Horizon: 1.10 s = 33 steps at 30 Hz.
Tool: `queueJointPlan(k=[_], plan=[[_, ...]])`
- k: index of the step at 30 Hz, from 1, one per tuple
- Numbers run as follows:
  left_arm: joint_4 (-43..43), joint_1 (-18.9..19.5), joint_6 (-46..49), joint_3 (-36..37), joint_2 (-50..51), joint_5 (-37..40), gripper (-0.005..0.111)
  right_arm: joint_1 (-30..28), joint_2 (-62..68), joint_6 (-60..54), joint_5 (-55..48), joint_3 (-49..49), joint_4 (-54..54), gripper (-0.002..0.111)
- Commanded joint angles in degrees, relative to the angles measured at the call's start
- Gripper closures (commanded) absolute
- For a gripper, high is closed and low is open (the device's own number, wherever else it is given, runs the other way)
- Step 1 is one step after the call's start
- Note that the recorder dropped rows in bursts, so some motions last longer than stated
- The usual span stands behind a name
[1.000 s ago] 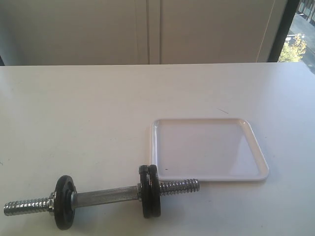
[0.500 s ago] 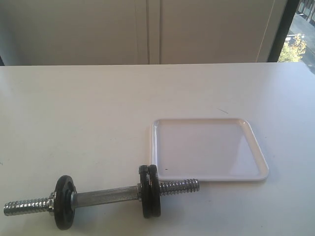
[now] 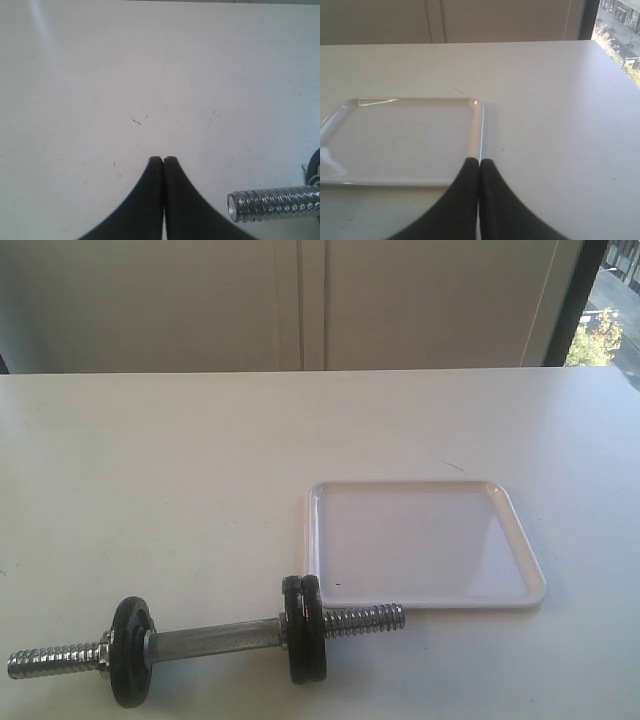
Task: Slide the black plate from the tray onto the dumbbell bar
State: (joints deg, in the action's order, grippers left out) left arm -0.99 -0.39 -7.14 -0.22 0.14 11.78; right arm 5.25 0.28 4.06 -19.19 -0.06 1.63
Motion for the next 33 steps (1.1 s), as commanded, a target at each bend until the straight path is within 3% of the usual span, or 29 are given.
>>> queueJointPlan(k=[1,33], plan=[[-0.3,-0.4,1.9,0.2,-0.1,0.0,0.107,-0.9,-0.3,0.3,0.0,0.1,0.1,0.108],[-0.3,-0.4,2.7,0.2,-0.1,0.0,0.107,-1.4,-0.3,0.9,0.0,0.1,0.0,0.108]])
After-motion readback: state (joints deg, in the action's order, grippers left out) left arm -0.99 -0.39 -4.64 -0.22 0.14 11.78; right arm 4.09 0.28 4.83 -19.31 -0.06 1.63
